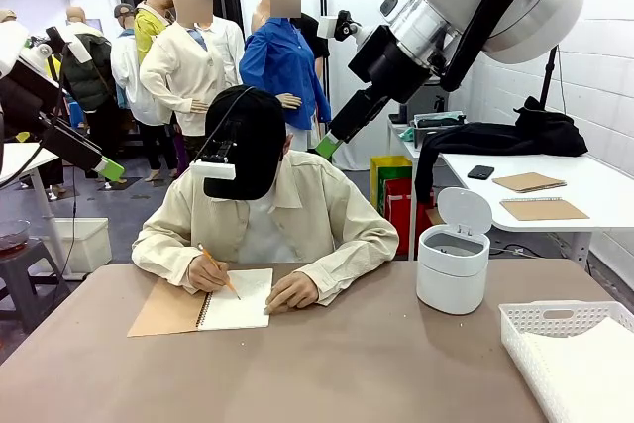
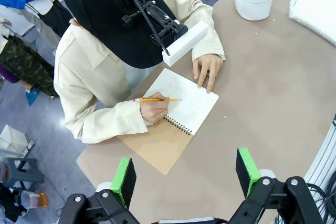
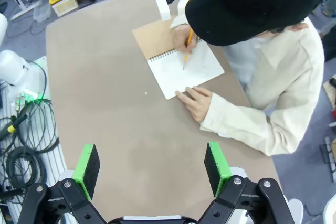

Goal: Sort the paper based on its condition.
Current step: If a person hands you a paper, place it in the Organizing basket , and if it's crumpled, put it in the Trash can.

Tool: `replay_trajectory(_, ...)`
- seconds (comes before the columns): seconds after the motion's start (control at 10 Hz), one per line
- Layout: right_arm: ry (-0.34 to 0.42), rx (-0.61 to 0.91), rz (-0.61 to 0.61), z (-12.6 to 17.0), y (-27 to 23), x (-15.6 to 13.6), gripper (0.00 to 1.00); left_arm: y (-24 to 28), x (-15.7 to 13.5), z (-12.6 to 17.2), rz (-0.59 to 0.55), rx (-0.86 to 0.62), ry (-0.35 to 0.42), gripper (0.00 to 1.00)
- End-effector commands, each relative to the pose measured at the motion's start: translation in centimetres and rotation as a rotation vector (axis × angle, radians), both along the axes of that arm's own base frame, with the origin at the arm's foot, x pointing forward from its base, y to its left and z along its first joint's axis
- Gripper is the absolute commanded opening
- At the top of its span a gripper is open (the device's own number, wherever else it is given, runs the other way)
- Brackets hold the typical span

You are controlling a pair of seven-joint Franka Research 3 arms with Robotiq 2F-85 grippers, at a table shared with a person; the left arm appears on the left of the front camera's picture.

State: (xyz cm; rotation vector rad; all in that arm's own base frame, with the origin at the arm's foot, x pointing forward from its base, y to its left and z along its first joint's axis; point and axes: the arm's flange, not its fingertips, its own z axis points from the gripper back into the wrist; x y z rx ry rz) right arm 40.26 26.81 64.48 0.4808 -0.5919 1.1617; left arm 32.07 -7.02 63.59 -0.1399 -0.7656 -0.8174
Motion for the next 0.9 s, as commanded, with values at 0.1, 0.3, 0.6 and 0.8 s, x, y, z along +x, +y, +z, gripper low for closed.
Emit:
replay_trajectory(0.1, 0.001, 0.001, 0.001, -0.01, 0.13, 0.22, 1.0, 0.09, -0.01, 0.03, -0.002, 0.005, -0.004, 1.0)
replay_trajectory(0.3, 0.001, 0.001, 0.001, -0.01, 0.13, 0.22, 1.0, 0.09, -0.01, 0.03, -0.002, 0.005, -0.004, 1.0)
replay_trajectory(0.6, 0.001, 0.001, 0.001, -0.01, 0.13, 0.22, 1.0, 0.09, -0.01, 0.03, -0.002, 0.005, -0.004, 1.0)
replay_trajectory(0.8, 0.001, 0.001, 0.001, -0.01, 0.13, 0.22, 1.0, 0.09, -0.01, 0.03, -0.002, 0.005, -0.004, 1.0)
